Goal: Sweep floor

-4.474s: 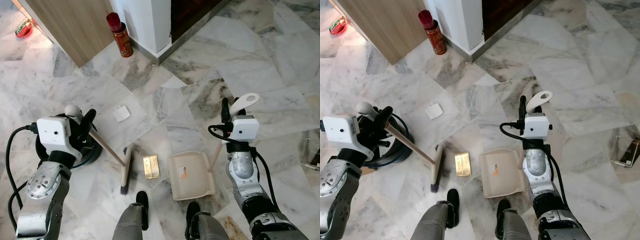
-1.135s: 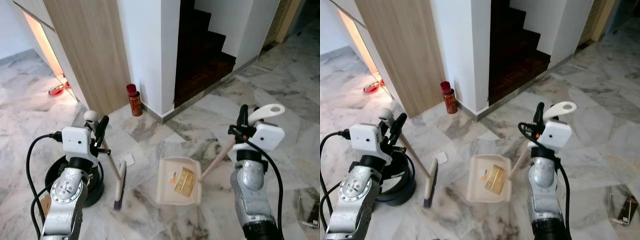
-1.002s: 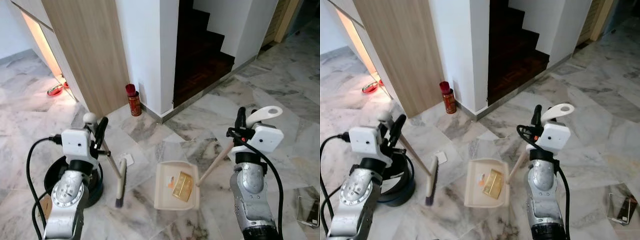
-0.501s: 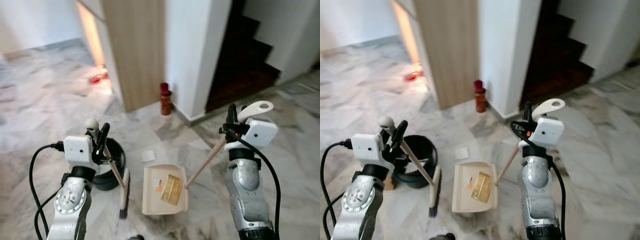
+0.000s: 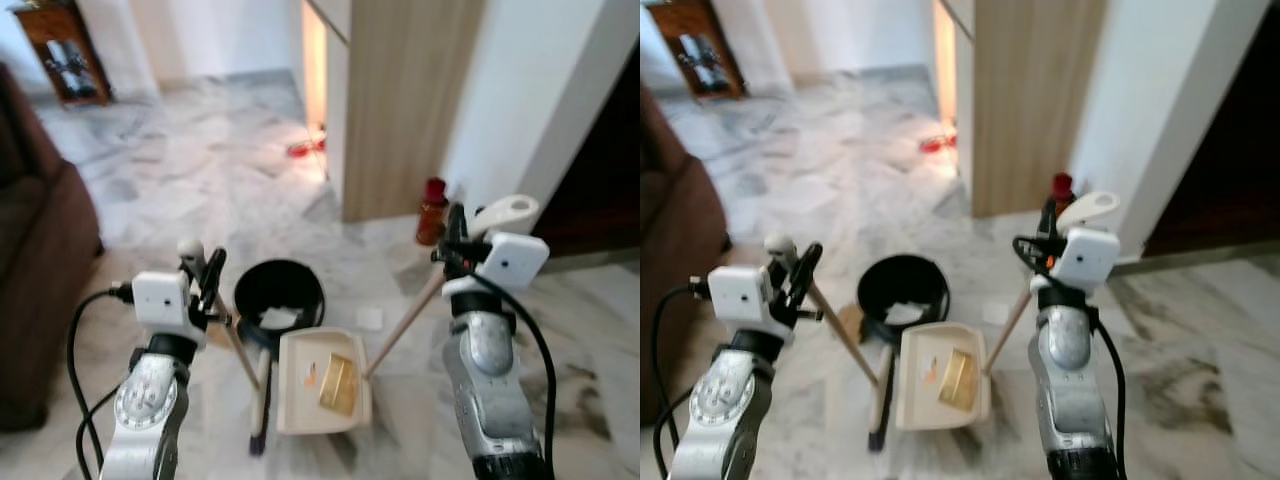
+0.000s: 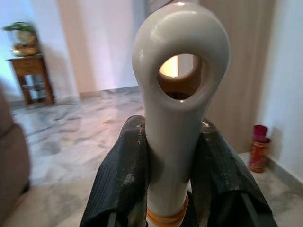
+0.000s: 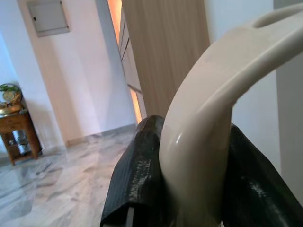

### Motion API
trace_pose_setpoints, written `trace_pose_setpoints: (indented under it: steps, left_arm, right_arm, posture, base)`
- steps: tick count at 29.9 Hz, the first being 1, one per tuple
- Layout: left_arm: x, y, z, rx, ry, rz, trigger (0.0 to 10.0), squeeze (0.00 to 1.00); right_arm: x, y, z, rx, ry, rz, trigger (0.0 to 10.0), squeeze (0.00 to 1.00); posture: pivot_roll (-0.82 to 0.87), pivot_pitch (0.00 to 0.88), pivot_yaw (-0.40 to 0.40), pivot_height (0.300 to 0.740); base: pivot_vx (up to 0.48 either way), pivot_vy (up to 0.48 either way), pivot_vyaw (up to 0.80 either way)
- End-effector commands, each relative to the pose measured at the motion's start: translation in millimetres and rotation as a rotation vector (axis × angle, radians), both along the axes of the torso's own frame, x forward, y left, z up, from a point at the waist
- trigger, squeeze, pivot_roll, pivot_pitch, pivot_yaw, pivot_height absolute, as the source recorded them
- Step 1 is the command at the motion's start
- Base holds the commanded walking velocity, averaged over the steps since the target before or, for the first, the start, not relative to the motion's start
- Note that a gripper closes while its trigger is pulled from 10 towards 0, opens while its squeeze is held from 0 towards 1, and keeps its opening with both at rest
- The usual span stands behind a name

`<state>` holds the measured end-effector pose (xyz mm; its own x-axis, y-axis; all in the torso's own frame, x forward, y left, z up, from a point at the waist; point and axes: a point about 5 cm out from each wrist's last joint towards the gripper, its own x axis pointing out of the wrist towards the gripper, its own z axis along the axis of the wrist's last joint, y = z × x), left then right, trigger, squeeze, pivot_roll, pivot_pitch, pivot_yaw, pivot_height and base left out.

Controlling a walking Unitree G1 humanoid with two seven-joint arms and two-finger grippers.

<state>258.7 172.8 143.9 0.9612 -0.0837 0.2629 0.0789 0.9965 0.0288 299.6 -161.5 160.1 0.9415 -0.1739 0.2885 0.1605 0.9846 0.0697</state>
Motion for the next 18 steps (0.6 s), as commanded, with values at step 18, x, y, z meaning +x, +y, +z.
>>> trace_pose_setpoints:
  steps: [18]
  left_arm:
    - [-8.8, 17.7, 7.6, 0.03, -0.031, 0.067, 10.0, 0.0]
  right_arm:
    - [21.8, 23.1, 64.8, 0.094, -0.225, 0.064, 10.0, 0.0]
  posture:
    - [0.11, 0.025, 0.025, 0.74]
  base:
    - [0.0, 0.0, 0.07]
